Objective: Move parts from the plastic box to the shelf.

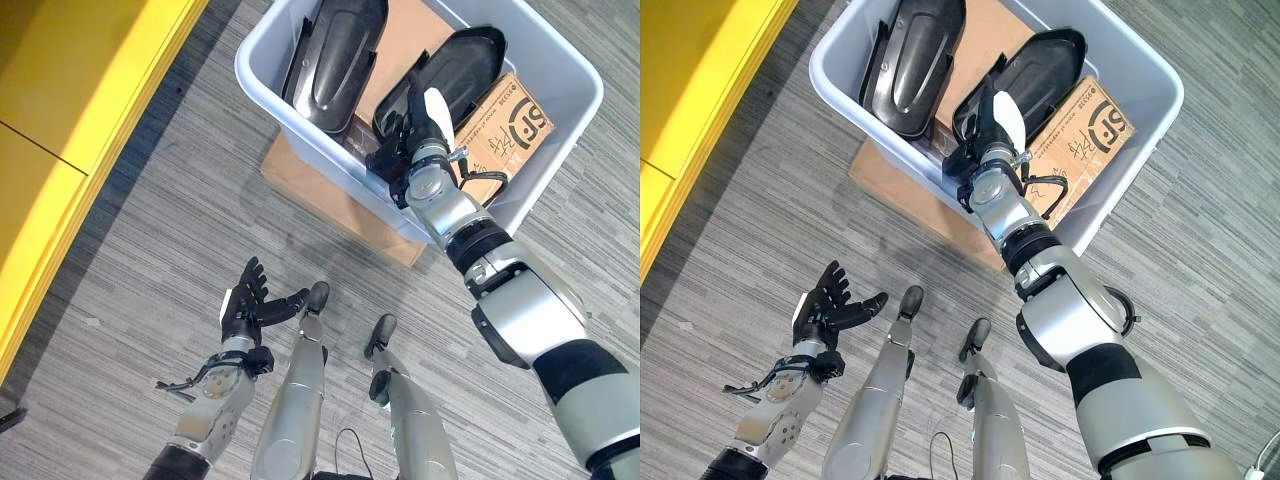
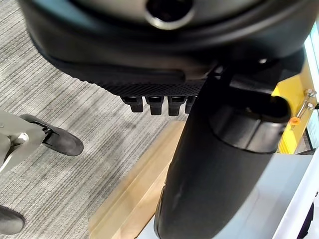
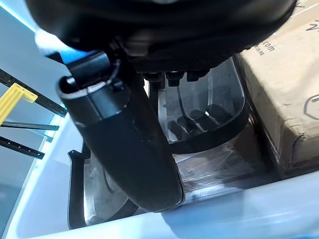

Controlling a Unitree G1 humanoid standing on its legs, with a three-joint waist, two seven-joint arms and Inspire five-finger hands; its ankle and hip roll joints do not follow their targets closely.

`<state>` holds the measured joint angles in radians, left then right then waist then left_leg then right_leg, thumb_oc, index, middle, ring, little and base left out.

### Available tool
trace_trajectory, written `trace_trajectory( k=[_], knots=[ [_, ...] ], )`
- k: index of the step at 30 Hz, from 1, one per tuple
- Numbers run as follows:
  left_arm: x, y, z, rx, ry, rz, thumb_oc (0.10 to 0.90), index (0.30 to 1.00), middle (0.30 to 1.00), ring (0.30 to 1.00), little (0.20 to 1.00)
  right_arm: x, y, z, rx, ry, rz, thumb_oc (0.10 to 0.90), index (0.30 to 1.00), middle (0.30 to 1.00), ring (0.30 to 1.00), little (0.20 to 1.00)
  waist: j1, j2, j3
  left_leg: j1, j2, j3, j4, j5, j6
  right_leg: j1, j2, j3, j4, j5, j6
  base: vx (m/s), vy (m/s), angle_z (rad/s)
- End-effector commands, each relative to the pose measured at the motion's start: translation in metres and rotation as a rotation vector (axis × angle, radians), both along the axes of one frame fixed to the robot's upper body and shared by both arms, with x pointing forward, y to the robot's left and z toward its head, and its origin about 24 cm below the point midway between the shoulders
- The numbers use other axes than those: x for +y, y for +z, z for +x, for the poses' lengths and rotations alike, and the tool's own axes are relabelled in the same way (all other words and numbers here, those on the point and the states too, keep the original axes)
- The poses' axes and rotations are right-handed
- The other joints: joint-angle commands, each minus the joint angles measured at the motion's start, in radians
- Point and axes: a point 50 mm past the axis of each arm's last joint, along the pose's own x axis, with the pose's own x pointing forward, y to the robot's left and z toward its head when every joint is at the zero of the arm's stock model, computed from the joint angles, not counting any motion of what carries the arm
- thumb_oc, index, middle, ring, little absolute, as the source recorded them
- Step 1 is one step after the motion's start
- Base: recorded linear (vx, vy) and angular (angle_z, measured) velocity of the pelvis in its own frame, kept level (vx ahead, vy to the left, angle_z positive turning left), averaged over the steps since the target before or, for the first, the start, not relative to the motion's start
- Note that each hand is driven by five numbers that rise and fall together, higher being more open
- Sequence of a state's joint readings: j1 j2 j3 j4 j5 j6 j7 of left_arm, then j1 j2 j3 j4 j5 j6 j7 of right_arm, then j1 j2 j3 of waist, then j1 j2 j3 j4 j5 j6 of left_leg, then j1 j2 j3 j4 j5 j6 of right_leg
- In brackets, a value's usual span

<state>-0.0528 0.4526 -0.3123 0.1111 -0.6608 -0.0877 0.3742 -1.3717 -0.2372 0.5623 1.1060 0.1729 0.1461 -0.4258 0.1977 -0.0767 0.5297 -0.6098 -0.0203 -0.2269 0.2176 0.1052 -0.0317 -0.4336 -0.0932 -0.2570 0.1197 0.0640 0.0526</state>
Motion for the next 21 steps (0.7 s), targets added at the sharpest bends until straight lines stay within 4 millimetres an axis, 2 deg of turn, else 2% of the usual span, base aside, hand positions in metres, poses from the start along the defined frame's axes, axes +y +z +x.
trace_trajectory(
  k=[1, 9, 12, 21],
  knots=[
    [0.004, 0.019, -0.007, -0.098, -0.023, 0.014, 0.9, 1.0, 1.0, 1.0, 1.0, 0.009, 0.05, -0.007, -0.195, 0.054, 0.046, 0.9, 1.0, 1.0, 1.0, 1.0, 0.034, -0.019, -0.01, 0.001, -0.008, -0.017, -0.002, -0.053, 0.001, 0.148, -0.098, 0.07, 0.049, -0.198, 0.06, 0.0, 0.0, 0.0],
    [0.003, 0.017, -0.01, -0.095, -0.024, 0.017, 0.9, 1.0, 1.0, 1.0, 1.0, -0.005, 0.056, -0.007, -0.224, -0.006, -0.033, 0.9, 1.0, 1.0, 1.0, 1.0, 0.034, -0.008, -0.01, -0.033, -0.013, -0.018, 0.005, -0.053, 0.003, 0.115, -0.097, 0.071, 0.056, -0.195, 0.058, 0.0, 0.0, 0.0],
    [0.002, 0.017, -0.01, -0.096, -0.024, 0.017, 0.9, 1.0, 1.0, 1.0, 1.0, -0.012, 0.054, -0.005, -0.214, -0.033, -0.027, 0.9, 1.0, 1.0, 1.0, 1.0, 0.033, -0.002, -0.01, -0.051, -0.014, -0.016, 0.01, -0.053, 0.003, 0.096, -0.097, 0.073, 0.062, -0.194, 0.059, 0.0, 0.0, 0.0],
    [-0.003, 0.018, -0.01, -0.102, -0.033, 0.009, 0.9, 1.0, 1.0, 1.0, 1.0, -0.019, 0.046, -0.003, -0.198, -0.085, -0.086, 0.9, 1.0, 1.0, 1.0, 1.0, 0.03, 0.012, -0.01, -0.111, -0.019, -0.014, 0.019, -0.05, 0.003, 0.042, -0.094, 0.074, 0.064, -0.187, 0.061, 0.0, 0.0, 0.0]
  ],
)
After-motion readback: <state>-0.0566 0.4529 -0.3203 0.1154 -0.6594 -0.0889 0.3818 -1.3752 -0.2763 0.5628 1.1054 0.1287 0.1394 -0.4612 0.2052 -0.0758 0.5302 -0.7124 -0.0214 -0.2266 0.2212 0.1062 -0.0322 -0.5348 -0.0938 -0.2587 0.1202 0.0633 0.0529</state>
